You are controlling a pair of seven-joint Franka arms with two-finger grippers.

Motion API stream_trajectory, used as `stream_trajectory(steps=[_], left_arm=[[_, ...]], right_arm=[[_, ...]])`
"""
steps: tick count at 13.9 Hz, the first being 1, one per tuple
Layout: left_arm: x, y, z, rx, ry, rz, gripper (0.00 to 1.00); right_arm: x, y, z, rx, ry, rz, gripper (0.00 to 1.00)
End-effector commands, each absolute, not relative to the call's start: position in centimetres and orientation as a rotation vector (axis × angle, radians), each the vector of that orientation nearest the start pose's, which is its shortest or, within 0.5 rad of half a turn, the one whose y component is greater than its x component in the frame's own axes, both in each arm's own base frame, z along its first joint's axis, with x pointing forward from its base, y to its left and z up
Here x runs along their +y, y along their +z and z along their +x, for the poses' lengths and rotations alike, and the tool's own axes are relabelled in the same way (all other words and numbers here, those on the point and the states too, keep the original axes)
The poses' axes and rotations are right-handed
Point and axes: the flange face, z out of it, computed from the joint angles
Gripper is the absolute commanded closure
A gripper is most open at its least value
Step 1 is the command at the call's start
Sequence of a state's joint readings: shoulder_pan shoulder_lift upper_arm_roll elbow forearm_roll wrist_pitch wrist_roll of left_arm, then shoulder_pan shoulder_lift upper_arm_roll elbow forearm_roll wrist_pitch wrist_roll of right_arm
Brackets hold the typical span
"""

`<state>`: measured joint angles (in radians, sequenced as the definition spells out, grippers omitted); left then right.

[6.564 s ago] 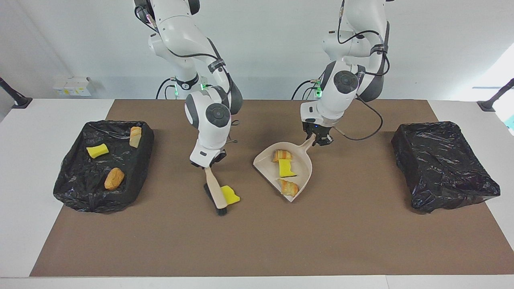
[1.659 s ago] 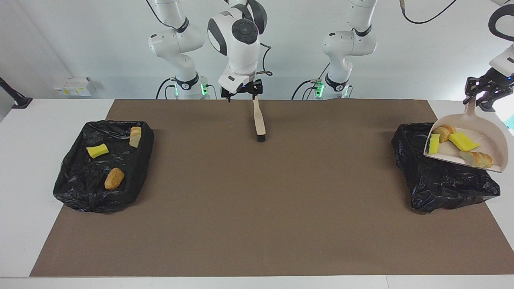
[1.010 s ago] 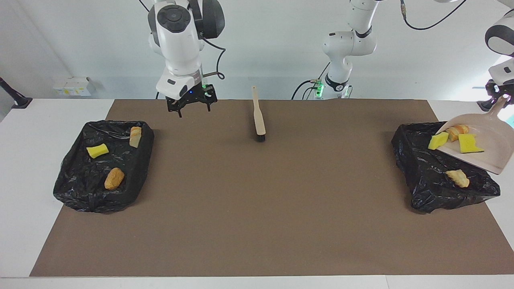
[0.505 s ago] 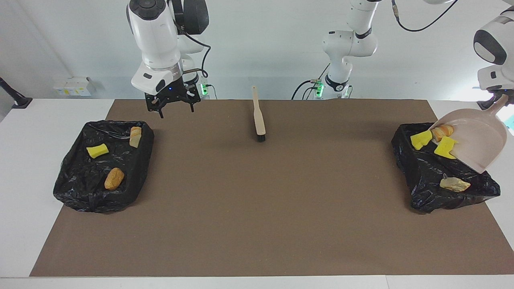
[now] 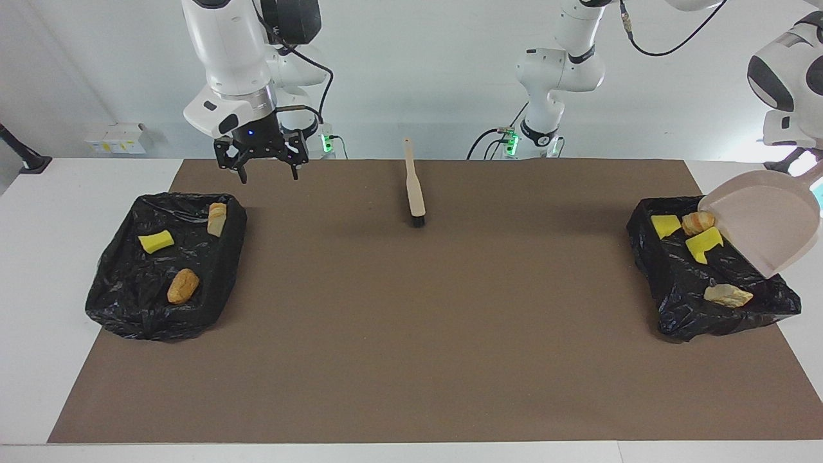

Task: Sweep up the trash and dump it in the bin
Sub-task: 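Bring the emptied dustpan back to the table center with the left gripper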

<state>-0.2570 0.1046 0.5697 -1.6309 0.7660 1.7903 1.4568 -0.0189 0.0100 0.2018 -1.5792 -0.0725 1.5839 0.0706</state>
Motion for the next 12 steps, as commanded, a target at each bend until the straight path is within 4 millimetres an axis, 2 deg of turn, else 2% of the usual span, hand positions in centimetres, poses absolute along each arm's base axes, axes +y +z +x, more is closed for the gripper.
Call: stream_trajectory(steps=[1, 2, 4, 6, 8, 9, 10, 12], left_arm=[[22.3, 61.6, 56.8, 1.505, 0.775, -1.899, 1.0], [22.3, 62.6, 56.9, 1.5, 0.789, -1.87, 1.0], [20.8, 64.2, 57.4, 1.559, 0.786, -1.805, 1.0], [19.1, 64.6, 57.3, 1.576, 0.756, -1.849, 1.0], [18.0, 63.8, 57.1, 1.619, 0.657, -1.973, 1.0], [17.6, 63.4, 56.8, 1.583, 0.6, -2.072, 1.0], [17.2, 63.5, 56.1, 1.471, 0.525, -2.208, 1.0], [14.0, 63.0, 55.4, 1.313, 0.448, -2.422, 1.0]], right_arm=[[5.9, 62.7, 55.9, -0.074, -0.037, -3.212, 0.0], [4.4, 62.7, 56.0, -0.032, -0.034, -3.211, 0.0], [2.2, 62.8, 56.0, 0.023, -0.021, -3.202, 0.0], [1.7, 63.2, 55.8, 0.037, -0.035, -3.183, 0.0], [0.1, 63.6, 55.5, 0.076, -0.041, -3.181, 0.0], [-0.3, 63.9, 54.9, 0.079, -0.043, -3.182, 0.0], [-0.3, 63.6, 54.4, 0.078, -0.041, -3.183, 0.0], [-0.3, 63.9, 53.8, 0.081, -0.051, -3.183, 0.0]])
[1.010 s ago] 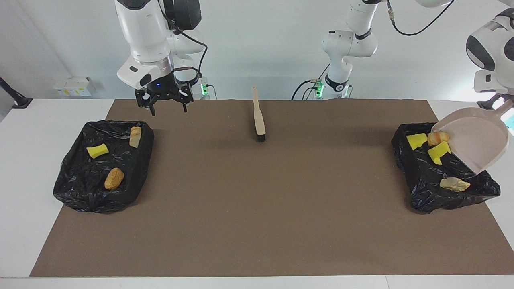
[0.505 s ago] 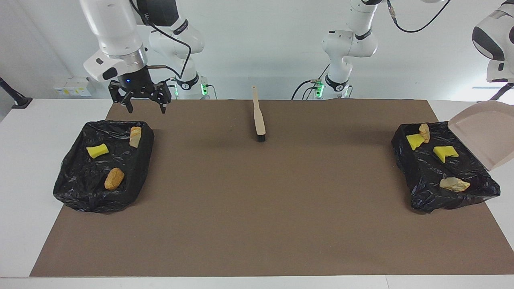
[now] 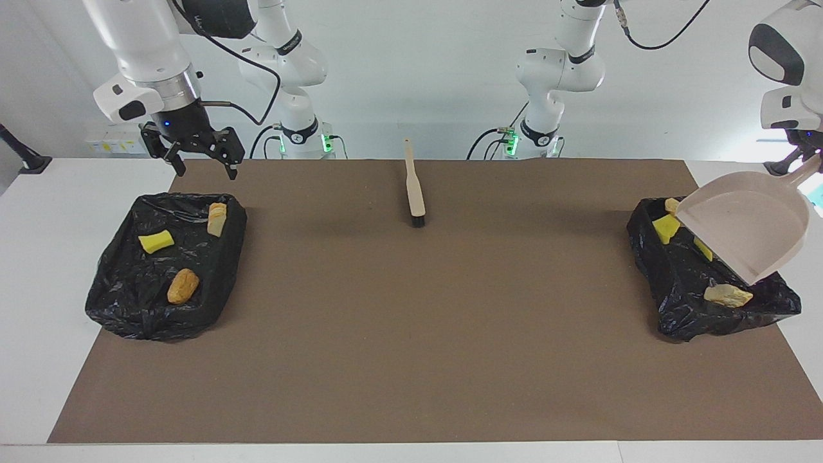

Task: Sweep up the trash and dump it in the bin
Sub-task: 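Bring the emptied dustpan back to the table center with the left gripper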

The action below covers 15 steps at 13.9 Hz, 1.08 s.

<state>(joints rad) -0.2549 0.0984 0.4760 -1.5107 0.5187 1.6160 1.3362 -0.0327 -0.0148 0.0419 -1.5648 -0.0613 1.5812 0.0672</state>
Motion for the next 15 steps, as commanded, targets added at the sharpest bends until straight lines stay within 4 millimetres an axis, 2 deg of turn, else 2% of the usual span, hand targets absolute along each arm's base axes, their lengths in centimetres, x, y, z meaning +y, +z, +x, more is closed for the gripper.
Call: stream_trajectory(steps=[1, 4, 8, 11, 14, 15], left_arm=[[12.6, 62.4, 55.2, 1.237, 0.419, -2.506, 1.0], [7.7, 60.4, 53.8, 1.013, 0.337, -2.693, 1.0], [-2.9, 58.5, 53.4, 0.69, 0.232, -2.91, 1.0], [-10.9, 57.1, 53.4, 0.409, 0.162, -3.054, 1.0], [-18.0, 54.7, 53.7, 0.165, 0.049, -3.169, 1.0], [-20.9, 53.2, 53.8, 0.096, 0.044, -3.187, 1.0]], right_arm=[[-0.2, 63.8, 53.7, 0.09, -0.041, -3.177, 0.0], [-1.0, 63.8, 53.5, 0.114, -0.037, -3.154, 0.0], [-0.9, 63.3, 52.9, 0.116, -0.017, -3.132, 0.0], [-1.7, 62.8, 52.2, 0.187, -0.027, -3.079, 0.0], [-1.6, 62.7, 52.1, 0.177, -0.053, -3.084, 0.0], [-1.6, 63.0, 52.3, 0.169, -0.065, -3.091, 0.0]])
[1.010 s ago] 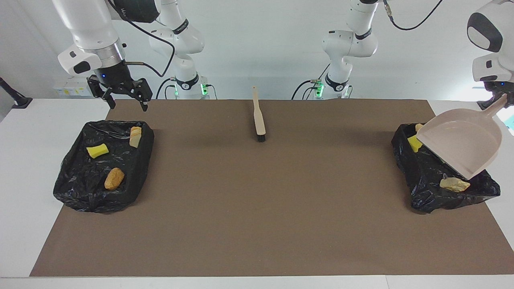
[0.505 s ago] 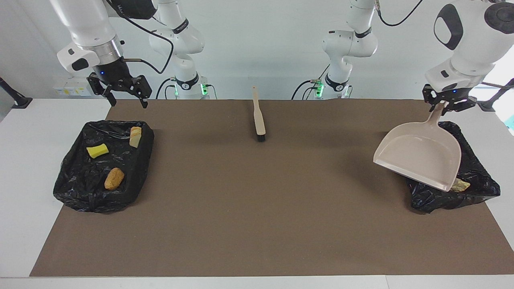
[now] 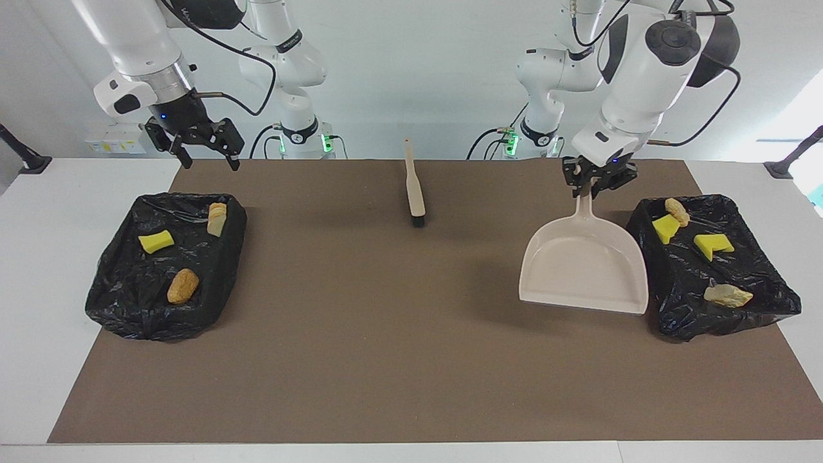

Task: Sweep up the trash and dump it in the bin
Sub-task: 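Bring the emptied dustpan back to the table center with the left gripper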

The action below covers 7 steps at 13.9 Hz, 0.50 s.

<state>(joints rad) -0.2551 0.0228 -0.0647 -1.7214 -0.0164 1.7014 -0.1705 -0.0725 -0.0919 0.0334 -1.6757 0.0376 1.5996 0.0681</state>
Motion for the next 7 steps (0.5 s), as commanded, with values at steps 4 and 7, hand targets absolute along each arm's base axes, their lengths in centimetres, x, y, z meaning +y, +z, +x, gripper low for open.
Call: stream_trajectory(steps=[4, 7], left_arm=[[-28.7, 49.0, 54.2, -0.044, -0.006, -3.269, 1.0], [-34.3, 45.1, 53.9, -0.11, -0.037, -3.336, 1.0]], right_arm=[[-1.4, 63.0, 52.3, 0.162, -0.061, -3.092, 0.0], [-1.5, 63.0, 52.3, 0.164, -0.061, -3.092, 0.0]])
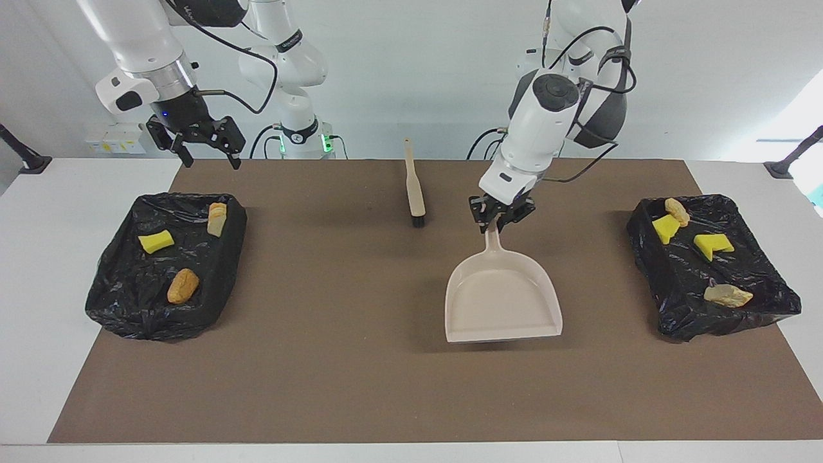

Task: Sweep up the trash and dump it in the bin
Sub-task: 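Bring the emptied dustpan back to the table center with the left gripper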

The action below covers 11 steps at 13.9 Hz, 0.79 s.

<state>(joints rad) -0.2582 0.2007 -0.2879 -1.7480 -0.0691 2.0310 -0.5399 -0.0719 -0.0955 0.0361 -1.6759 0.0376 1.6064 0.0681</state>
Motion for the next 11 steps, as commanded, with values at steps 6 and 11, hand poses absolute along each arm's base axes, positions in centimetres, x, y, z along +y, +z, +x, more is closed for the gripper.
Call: stream_trajectory(steps=[6, 11], left_arm=[[-39.9, 40.4, 49.7, 0.037, -0.012, -3.373, 1.0], [-42.0, 38.1, 47.8, 0.011, -0.013, -3.396, 1.0]], right_arm=[[-1.4, 63.0, 52.3, 0.162, -0.061, -3.092, 0.0], [-1.4, 63.0, 52.3, 0.162, -0.061, -3.092, 0.0]])
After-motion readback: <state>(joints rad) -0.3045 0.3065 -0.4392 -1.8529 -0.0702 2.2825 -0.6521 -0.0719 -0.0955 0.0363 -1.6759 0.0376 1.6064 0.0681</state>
